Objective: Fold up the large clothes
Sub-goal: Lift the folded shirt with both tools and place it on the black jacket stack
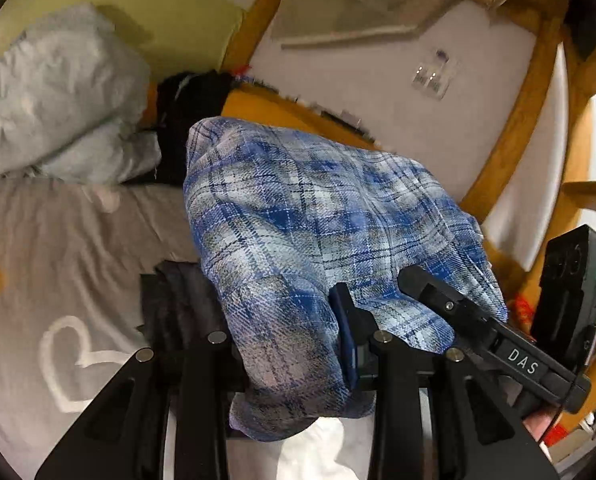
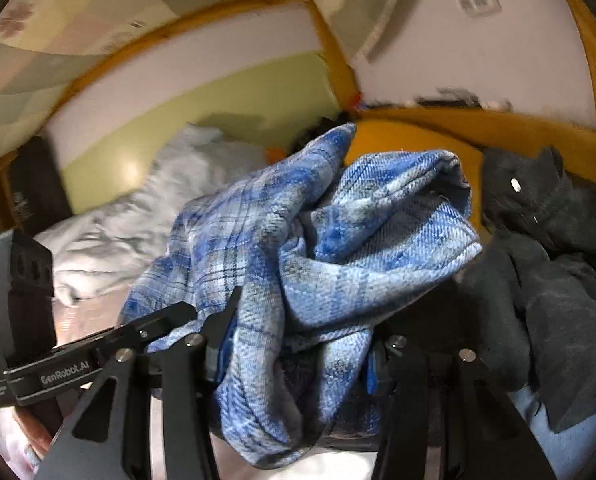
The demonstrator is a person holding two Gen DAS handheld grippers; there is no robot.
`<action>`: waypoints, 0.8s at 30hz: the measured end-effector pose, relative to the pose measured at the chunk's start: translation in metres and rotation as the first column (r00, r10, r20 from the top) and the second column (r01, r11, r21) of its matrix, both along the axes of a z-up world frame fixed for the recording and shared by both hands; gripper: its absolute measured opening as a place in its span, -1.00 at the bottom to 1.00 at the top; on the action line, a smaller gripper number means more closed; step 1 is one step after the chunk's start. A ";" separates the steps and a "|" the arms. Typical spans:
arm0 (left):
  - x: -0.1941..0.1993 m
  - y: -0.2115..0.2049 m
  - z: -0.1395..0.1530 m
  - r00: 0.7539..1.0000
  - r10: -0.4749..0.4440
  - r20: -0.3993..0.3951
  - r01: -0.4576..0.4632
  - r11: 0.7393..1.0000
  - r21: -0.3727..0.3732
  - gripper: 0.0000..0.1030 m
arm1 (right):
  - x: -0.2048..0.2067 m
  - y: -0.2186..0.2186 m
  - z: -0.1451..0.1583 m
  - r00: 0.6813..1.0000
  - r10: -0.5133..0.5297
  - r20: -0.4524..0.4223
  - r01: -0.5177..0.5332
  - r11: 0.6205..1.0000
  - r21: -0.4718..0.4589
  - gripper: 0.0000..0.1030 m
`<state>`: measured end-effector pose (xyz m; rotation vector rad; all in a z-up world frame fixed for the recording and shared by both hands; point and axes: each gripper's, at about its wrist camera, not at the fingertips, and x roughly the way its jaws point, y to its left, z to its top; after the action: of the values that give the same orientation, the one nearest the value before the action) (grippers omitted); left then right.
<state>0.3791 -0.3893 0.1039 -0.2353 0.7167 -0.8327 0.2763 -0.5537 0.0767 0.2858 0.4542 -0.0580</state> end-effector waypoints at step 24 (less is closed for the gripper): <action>-0.042 0.029 -0.042 0.949 0.179 0.261 -0.235 0.951 0.203 0.65 | -0.003 0.017 -0.047 0.980 -0.199 -0.016 0.188 0.944 -0.273 0.95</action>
<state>0.3372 -0.3604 0.0619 0.0021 0.5446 -0.5569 0.2733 -0.5366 0.0299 0.0589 0.4539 -0.3170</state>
